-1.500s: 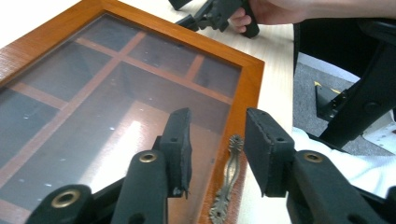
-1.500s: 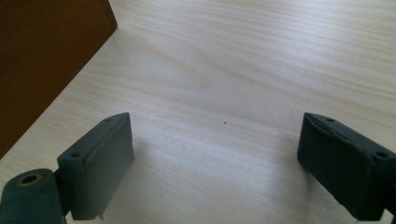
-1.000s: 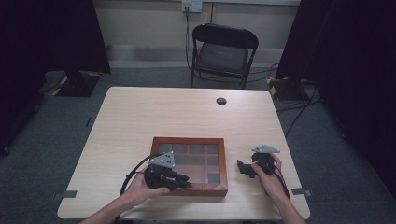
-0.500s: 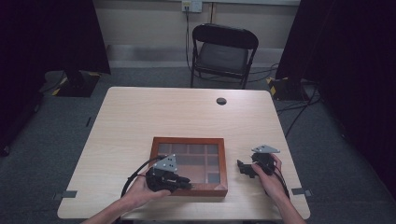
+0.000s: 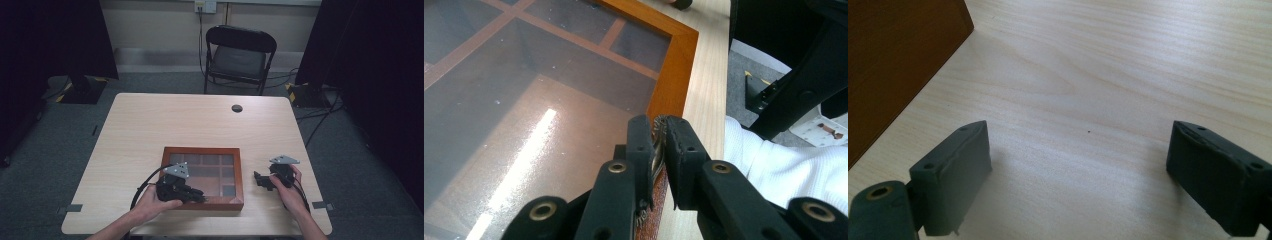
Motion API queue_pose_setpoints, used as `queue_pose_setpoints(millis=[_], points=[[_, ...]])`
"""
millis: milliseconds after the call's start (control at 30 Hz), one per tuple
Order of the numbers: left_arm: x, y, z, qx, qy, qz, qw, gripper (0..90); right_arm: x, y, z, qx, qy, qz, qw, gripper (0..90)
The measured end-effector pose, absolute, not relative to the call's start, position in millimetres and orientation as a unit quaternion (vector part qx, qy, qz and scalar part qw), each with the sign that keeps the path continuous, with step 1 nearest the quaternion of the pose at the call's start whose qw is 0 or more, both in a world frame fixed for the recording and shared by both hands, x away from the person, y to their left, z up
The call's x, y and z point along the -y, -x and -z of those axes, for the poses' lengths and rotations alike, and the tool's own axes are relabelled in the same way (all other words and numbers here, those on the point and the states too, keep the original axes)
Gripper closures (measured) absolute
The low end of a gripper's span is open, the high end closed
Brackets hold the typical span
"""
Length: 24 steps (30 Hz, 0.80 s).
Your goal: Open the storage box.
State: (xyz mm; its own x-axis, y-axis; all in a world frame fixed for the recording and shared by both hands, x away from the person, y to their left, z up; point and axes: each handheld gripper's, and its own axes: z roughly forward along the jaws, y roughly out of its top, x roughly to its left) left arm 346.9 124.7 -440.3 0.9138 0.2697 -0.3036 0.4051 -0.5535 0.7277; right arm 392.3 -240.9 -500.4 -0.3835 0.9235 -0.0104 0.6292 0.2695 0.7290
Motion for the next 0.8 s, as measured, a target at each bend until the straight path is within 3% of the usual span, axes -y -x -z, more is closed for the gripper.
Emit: queue_pose_setpoints(millis=[800], points=[[-129.0,-354.6,413.6,-0.192,-0.866,0.091,0.452,81.5,240.9,-392.3,500.4,-0.765,-0.508,-0.328,0.224,10.1]])
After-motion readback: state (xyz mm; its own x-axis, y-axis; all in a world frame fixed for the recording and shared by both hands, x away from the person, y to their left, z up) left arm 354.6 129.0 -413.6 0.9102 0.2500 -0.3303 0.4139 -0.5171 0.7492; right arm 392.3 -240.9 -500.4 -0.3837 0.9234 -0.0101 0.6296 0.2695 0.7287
